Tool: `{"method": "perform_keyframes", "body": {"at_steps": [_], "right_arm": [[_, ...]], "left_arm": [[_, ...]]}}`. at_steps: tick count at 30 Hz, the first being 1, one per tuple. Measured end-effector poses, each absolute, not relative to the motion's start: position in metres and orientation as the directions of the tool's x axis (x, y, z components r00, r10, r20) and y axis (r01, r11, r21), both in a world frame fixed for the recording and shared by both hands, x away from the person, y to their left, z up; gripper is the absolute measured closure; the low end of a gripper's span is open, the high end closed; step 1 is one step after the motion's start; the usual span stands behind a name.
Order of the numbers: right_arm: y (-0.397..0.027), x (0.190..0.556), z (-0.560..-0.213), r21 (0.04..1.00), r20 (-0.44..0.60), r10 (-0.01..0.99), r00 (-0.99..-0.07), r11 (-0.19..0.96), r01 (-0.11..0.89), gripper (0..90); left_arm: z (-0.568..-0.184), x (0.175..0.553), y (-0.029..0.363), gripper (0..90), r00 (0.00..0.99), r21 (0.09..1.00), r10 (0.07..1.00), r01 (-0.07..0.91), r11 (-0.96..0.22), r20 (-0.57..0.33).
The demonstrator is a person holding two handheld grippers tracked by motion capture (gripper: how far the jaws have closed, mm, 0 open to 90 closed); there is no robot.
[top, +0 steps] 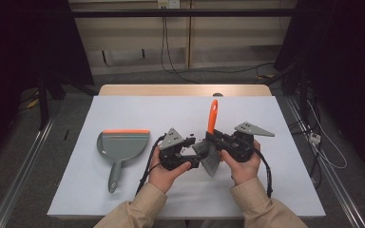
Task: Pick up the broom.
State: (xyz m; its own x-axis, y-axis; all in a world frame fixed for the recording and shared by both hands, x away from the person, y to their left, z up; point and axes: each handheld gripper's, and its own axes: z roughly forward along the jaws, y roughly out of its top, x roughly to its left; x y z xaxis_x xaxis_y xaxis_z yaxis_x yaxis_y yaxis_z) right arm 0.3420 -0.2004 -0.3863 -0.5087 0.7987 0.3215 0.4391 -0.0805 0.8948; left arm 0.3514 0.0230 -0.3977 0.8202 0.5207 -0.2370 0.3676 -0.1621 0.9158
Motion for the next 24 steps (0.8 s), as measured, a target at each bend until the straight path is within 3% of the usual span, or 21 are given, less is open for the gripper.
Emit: {"method": "perform_keyframes", "body": {"at_steps": [1,2,7,8,18,20,21,24], "right_arm": [[-0.199,0.342,-0.386,0.897,0.319,0.799,-0.51,-0.081,0.434,71.2],[-0.199,0.342,-0.386,0.897,0.319,0.799,-0.51,-0.081,0.434,71.2],[-0.195,0.342,-0.38,0.906,0.312,0.795,-0.52,-0.085,0.414,71.1],[-0.195,0.342,-0.38,0.906,0.312,0.795,-0.52,-0.085,0.414,71.1],[-0.195,0.347,-0.377,0.907,0.353,0.729,-0.587,-0.112,0.406,69.2],[-0.197,0.35,-0.377,0.903,0.374,0.704,-0.604,-0.129,0.409,53.5],[-0.197,0.35,-0.377,0.903,0.374,0.704,-0.604,-0.129,0.409,53.5],[-0.2,0.35,-0.377,0.912,0.363,0.692,-0.624,-0.128,0.39,40.6]], "left_arm": [[-0.398,0.352,0.023,41.6,0.818,0.915,0.523,0.371,-0.16,-0.24],[-0.398,0.353,0.023,41.6,0.818,0.915,0.522,0.371,-0.16,-0.241],[-0.397,0.355,0.028,77.0,0.825,0.912,0.498,0.383,-0.143,-0.268],[-0.396,0.354,0.028,80.2,0.832,0.914,0.486,0.38,-0.145,-0.269],[-0.388,0.354,0.04,85.2,0.834,0.922,0.483,0.368,-0.121,-0.269],[-0.387,0.355,0.041,85.3,0.833,0.922,0.48,0.37,-0.117,-0.273],[-0.387,0.355,0.042,85.3,0.836,0.922,0.475,0.368,-0.117,-0.273],[-0.384,0.356,0.046,85.3,0.833,0.922,0.482,0.368,-0.116,-0.272]]}}
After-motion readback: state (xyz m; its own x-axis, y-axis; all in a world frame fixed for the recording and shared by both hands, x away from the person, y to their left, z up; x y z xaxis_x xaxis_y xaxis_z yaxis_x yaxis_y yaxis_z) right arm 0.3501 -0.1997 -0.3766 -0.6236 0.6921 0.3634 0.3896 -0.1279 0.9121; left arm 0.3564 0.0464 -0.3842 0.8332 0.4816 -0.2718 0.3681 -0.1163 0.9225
